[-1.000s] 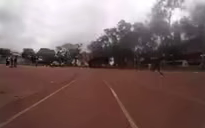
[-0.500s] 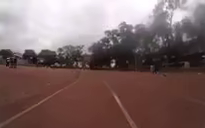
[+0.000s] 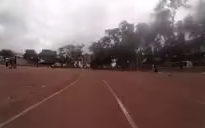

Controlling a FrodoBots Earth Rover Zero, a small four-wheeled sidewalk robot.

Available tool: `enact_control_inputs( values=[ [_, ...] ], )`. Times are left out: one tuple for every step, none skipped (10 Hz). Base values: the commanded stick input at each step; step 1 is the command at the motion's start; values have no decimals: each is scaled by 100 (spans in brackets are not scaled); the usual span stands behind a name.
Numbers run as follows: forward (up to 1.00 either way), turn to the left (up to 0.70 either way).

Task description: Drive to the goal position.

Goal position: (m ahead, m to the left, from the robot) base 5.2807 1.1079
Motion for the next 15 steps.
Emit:
enact_control_inputs(
  values=[
    [70, 26],
    [70, 22],
    [70, 1],
    [70, 7],
    [70, 5],
    [70, 1],
    [70, 4],
    [70, 2],
    [70, 8],
    [70, 6],
    [70, 3],
    [70, 35],
    [70, 24],
    [70, 1],
    [70, 13]
  ],
)
